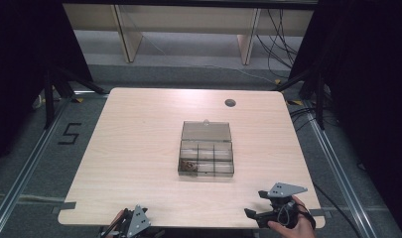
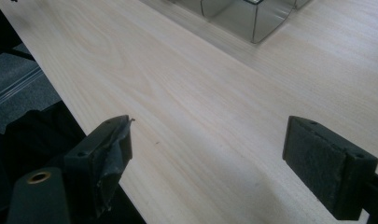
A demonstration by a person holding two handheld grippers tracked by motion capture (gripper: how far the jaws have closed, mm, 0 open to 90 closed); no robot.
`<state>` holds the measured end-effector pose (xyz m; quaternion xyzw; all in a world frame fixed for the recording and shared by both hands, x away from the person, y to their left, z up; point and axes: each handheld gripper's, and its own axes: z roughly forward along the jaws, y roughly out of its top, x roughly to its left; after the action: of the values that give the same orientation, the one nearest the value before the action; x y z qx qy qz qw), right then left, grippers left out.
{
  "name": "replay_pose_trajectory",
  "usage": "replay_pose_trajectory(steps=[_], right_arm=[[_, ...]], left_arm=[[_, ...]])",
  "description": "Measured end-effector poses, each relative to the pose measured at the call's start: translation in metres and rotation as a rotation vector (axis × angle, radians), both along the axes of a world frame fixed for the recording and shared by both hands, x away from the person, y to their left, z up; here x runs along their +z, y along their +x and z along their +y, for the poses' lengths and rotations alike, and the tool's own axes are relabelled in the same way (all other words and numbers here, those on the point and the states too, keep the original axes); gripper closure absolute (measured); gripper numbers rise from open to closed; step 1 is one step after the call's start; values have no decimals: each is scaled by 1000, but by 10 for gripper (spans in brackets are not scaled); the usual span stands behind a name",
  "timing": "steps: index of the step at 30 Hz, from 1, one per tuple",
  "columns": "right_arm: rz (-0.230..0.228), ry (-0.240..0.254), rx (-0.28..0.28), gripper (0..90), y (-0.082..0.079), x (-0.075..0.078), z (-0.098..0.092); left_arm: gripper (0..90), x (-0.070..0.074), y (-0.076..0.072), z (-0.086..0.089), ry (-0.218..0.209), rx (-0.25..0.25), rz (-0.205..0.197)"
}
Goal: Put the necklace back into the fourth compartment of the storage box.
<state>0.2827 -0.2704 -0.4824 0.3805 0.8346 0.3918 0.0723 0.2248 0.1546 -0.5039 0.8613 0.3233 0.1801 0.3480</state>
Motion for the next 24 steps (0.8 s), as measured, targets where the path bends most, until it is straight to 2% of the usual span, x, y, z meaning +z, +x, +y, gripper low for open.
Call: replay_pose_trajectory(steps=[3,4,5,7,8,9,10,12,13,15,16,17,18,19,20,24], right_arm=[[-26,-1,37,164,1,-2,-1],[-17,-11,17,164,-1,-2,-2],[-11,4,19,164,-2,-2,-1],[-19,2,21,164,-4,-3,-1],[-23,-2,38,164,-3,-4,-2],[-24,-3,39,164,-4,-4,-2],[-8,1,11,164,-7,-3,-2],[-28,10,31,164,-7,-5,-4],[-33,-2,17,164,-8,-4,-5],[-30,6,25,164,-9,-5,-6],[-21,11,14,164,-10,-6,-6],[-33,9,20,164,-10,-7,-7],[-40,11,22,164,-11,-7,-7],[-15,22,34,164,-11,-7,-8],[-12,23,32,164,-11,-7,-8],[-39,8,28,164,-13,-7,-8]], left_arm=[[156,0,0,0,2,0,-1],[156,0,0,0,3,1,-1],[156,0,0,0,4,1,-1],[156,1,1,1,20,-11,-5],[156,1,1,1,18,-10,-3],[156,-1,0,0,-3,2,3],[156,-1,0,0,0,0,3],[156,0,0,0,4,4,10],[156,0,2,1,19,-10,-12],[156,1,3,2,28,-22,-24],[156,1,3,2,25,-20,-22],[156,1,3,2,22,-19,-24],[156,-1,2,1,6,4,-4],[156,0,3,3,19,-4,-4],[156,-1,4,2,17,-5,-16],[155,0,5,3,28,-14,-21]])
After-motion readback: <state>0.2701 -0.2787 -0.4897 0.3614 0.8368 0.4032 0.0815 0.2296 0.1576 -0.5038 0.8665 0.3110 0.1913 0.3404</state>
